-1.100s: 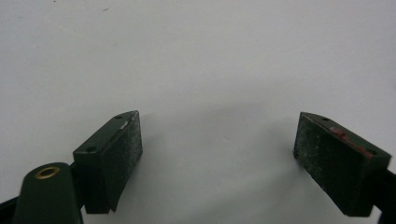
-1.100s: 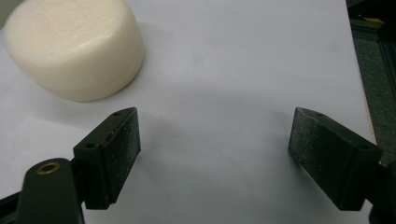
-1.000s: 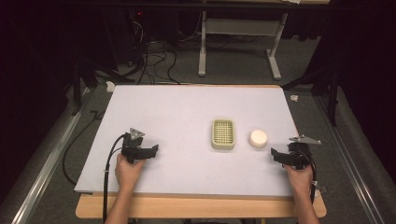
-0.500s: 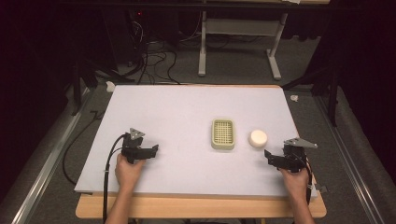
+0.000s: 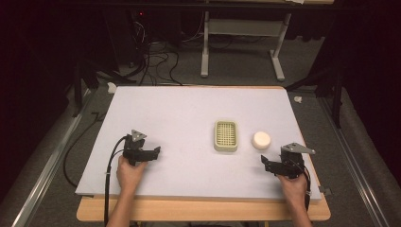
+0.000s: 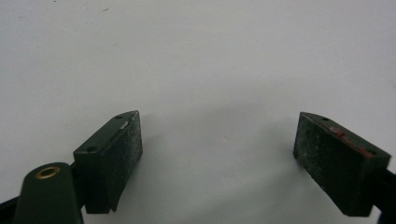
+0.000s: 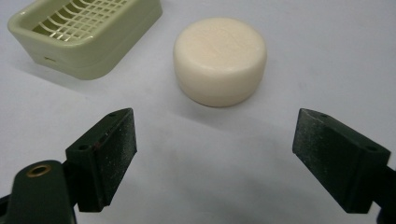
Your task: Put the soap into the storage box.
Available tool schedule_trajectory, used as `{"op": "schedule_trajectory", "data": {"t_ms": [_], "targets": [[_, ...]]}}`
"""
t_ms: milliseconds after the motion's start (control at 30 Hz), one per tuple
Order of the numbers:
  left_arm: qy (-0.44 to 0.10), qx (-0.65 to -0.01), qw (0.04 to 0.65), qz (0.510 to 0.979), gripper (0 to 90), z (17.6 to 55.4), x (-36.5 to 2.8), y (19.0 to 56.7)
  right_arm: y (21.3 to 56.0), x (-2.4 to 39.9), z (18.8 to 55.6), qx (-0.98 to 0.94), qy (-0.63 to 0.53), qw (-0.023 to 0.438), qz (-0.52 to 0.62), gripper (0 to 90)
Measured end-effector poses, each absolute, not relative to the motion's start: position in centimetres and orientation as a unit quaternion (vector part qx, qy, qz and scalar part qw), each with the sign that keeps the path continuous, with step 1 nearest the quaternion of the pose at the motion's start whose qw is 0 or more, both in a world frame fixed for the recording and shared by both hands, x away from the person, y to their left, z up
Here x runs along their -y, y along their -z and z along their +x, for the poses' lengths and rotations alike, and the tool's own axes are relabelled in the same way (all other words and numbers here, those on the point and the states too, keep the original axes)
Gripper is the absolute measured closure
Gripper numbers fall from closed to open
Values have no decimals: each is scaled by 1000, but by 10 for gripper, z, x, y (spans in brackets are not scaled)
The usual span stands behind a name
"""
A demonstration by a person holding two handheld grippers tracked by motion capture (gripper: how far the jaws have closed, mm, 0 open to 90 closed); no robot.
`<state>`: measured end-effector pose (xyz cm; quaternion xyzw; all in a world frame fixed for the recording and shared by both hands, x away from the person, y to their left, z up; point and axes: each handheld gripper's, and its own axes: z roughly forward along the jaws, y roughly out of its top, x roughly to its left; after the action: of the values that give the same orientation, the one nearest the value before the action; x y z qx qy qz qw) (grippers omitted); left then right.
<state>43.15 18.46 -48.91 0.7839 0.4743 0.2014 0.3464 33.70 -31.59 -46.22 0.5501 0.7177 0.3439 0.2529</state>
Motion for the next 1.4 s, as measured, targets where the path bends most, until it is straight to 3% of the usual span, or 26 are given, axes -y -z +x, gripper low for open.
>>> {"op": "schedule_trajectory", "data": {"t_ms": [867,1400], "targets": [[-202,-474,346,784,161,431,-185,489,457,301,378,-721,-330,255,553,125],[-202,-474,347,784,161,431,-185,489,473,292,405,-724,-304,254,565,127]]}}
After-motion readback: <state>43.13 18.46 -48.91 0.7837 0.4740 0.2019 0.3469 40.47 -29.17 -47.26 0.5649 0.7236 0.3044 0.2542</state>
